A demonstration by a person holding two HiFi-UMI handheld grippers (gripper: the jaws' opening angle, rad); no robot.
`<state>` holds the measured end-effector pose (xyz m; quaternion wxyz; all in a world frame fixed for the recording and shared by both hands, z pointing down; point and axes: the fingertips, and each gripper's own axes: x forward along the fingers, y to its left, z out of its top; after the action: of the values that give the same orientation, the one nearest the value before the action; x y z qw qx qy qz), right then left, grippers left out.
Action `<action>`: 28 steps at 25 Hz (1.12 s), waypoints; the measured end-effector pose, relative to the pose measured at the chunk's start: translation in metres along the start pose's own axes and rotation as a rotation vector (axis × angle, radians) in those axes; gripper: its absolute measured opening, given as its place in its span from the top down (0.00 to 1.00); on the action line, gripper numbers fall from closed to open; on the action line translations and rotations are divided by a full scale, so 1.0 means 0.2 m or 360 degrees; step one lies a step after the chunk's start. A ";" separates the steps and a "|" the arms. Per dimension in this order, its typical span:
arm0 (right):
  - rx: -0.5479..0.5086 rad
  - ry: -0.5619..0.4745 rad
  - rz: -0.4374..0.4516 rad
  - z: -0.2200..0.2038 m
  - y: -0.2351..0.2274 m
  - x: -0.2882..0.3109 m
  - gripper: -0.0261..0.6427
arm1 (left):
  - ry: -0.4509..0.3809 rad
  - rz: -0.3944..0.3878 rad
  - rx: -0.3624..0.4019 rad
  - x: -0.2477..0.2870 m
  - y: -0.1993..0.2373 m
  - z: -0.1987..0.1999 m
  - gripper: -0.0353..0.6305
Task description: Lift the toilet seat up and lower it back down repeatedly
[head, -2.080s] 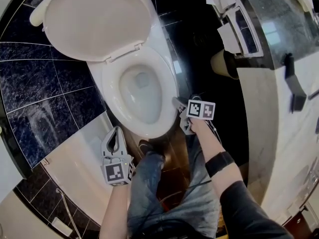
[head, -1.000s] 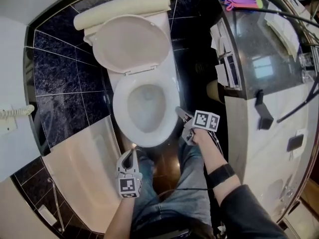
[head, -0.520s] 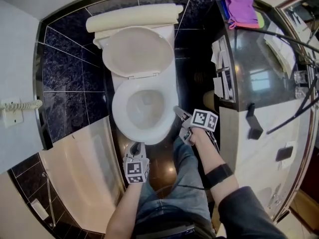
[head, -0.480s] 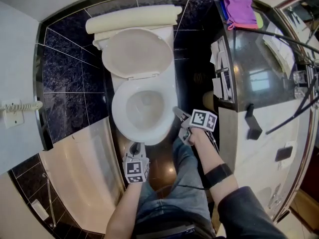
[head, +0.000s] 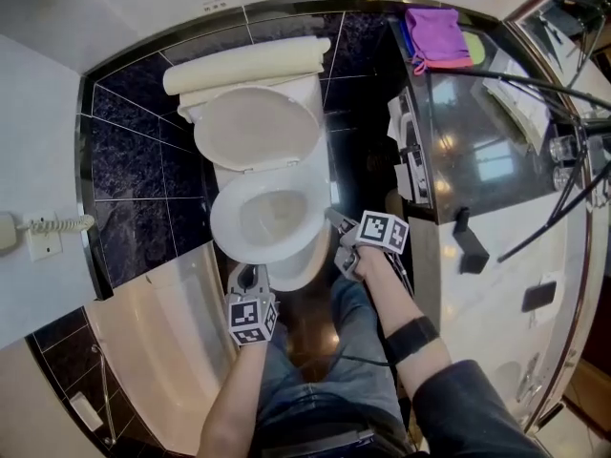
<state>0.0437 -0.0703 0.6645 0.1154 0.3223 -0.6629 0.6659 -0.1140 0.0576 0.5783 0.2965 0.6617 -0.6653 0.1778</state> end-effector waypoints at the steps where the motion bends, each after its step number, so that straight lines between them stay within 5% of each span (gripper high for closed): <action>1: -0.0040 0.0002 0.0017 0.01 0.04 -0.02 0.84 | -0.0014 0.0005 0.0003 0.01 0.01 0.04 0.95; 8: -0.0409 -0.0008 0.0012 0.02 0.20 -0.26 0.93 | -0.0118 0.0062 0.0050 0.14 0.07 0.36 0.95; 16: -0.1144 -0.0079 -0.0050 0.06 0.36 -0.44 0.94 | -0.0219 0.0128 0.0123 0.36 0.16 0.69 0.95; 22: -0.1339 -0.0070 -0.0038 0.07 0.43 -0.44 0.94 | -0.0273 0.0199 0.0194 0.52 0.24 0.88 0.95; 28: -0.1358 -0.0086 -0.0037 0.14 0.42 -0.46 0.94 | -0.0268 0.0238 0.0237 0.67 0.29 1.00 0.95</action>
<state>0.0717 -0.0796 0.5405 0.2284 0.2705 -0.8781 0.3218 -0.1970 -0.1693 0.5202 0.1756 0.6431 -0.7203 0.1919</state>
